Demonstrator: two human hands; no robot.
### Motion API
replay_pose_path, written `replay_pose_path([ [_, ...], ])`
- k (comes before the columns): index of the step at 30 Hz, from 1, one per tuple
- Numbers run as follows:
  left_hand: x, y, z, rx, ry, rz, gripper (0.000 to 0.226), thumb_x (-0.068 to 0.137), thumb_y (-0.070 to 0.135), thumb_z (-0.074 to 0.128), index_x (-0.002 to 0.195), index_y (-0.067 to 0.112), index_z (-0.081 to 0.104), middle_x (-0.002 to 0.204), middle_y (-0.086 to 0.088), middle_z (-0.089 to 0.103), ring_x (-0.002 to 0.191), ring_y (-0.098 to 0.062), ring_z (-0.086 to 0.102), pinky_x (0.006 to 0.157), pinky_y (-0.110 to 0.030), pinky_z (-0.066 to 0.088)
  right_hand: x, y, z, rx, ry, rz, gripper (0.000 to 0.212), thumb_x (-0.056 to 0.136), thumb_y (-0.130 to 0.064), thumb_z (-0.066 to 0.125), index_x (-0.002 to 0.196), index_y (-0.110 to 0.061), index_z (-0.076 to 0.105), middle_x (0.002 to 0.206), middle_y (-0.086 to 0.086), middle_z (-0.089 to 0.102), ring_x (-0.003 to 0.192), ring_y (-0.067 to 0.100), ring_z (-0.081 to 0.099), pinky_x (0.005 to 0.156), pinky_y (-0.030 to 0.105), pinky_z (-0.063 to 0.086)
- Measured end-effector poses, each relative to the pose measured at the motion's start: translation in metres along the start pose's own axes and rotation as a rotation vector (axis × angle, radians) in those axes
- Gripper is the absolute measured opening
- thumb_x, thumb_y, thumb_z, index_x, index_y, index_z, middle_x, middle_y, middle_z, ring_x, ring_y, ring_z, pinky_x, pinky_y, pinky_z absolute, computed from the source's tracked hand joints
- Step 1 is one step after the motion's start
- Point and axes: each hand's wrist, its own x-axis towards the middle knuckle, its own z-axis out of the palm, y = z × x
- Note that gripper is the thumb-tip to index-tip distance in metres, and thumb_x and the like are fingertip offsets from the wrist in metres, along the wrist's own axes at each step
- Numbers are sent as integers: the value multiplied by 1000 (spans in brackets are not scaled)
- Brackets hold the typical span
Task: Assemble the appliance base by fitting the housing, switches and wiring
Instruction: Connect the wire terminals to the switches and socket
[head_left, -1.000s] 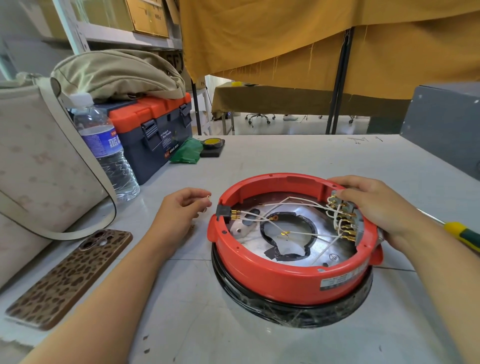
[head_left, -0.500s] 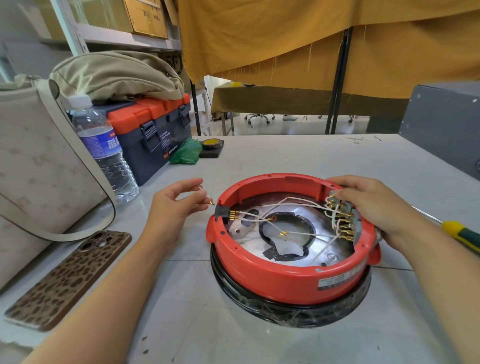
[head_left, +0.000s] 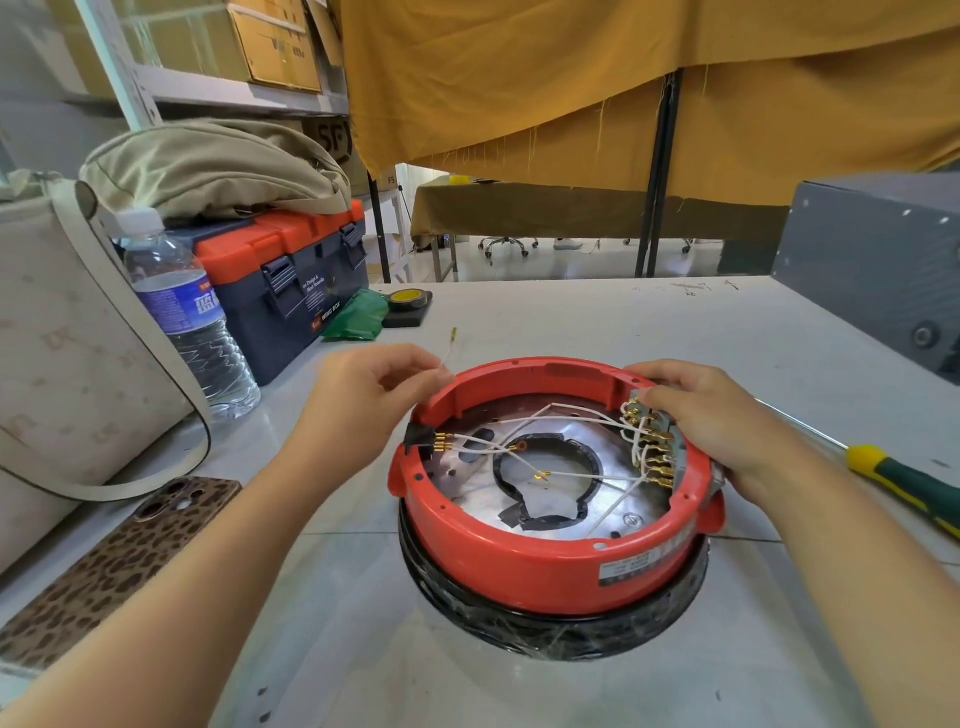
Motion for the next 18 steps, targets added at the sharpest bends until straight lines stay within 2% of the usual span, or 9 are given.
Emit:
replay_pose_path([
  [3, 5, 14, 4, 177, -41, 189, 10, 82, 24, 69, 82, 15, 75, 73, 6, 69, 68, -5, 60, 68, -21, 48, 0, 0, 1, -17, 18, -24, 21, 93, -7, 53, 102, -21, 66, 97, 3, 71, 87, 23, 68, 80, 36, 54],
  [6, 11, 26, 14, 212, -128, 301, 9, 82, 20, 71, 84, 12, 75, 76, -3, 69, 70, -17, 62, 71, -32, 47, -1, -2, -1, -11, 58, -97, 24, 91, -12, 59, 113, -18, 65, 107, -2, 68, 96, 12, 64, 85, 25, 49],
  [8, 13, 32, 23, 239, -171, 351, 10, 82, 20, 70, 87, 13, 76, 77, -4, 69, 72, -20, 62, 71, -38, 49, -2, -4, -3, 22, 76, -165, 21, 90, -16, 62, 109, -21, 68, 103, -8, 69, 91, 5, 65, 78, 17, 49],
  [11, 15, 39, 32, 250, -184, 385, 12, 83, 22, 70, 90, 15, 76, 79, -1, 68, 72, -19, 61, 69, -40, 50, -6, -9, -5, 73, 48, -249, 14, 87, -17, 64, 95, -24, 73, 90, -8, 73, 82, 5, 68, 68, 14, 53],
  [14, 16, 43, 37, 274, -193, 418, 11, 83, 21, 71, 89, 14, 76, 77, -1, 66, 69, -19, 59, 65, -42, 50, -8, -12, -5, 69, -7, -303, 11, 85, -15, 66, 89, -20, 75, 84, -2, 74, 79, 10, 69, 70, 18, 55],
  [18, 18, 47, 40, 295, -215, 438, 10, 82, 22, 71, 86, 14, 76, 76, -2, 66, 68, -21, 60, 64, -42, 50, -9, -13, -3, 55, -56, -343, 11, 84, -10, 67, 87, -18, 75, 81, -1, 75, 78, 10, 70, 71, 16, 54],
])
